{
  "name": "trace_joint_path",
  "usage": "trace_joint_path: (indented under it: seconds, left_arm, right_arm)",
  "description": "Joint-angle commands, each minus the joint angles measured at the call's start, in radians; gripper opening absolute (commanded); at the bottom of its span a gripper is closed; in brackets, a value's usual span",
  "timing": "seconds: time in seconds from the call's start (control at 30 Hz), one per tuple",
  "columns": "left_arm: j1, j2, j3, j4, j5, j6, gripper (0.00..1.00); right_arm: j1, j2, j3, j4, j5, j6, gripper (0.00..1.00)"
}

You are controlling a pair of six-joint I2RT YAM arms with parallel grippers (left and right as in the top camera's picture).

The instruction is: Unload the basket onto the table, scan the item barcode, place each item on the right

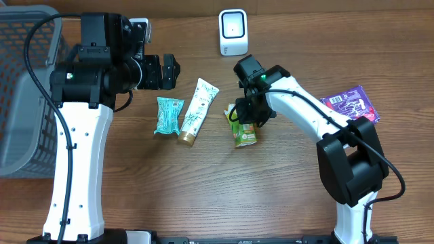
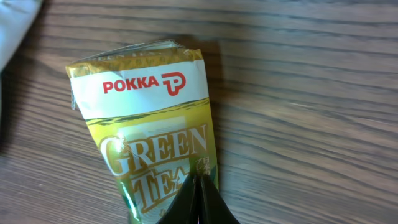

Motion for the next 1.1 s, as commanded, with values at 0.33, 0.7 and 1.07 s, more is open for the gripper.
trace_joint_path:
  seconds: [0.33, 0.7, 1.07]
  left_arm:
    - [-0.001, 0.002, 0.011, 0.001, 0.007, -0.016, 1.0]
    - [-0.001, 0.002, 0.011, 0.001, 0.008, -0.016, 0.99]
    - [-0.001, 0.002, 0.011, 0.001, 0.008, -0.016, 1.0]
  right_arm:
    - [-0.104, -0.03, 0.102, -0.087, -0.231, -0.097, 0.31]
    - [-0.068, 0.01, -0.002, 0.017, -0.381, -0.101, 0.04]
    - [-0.01, 0.092, -0.045, 0.069, -0.381, -0.026, 0.13]
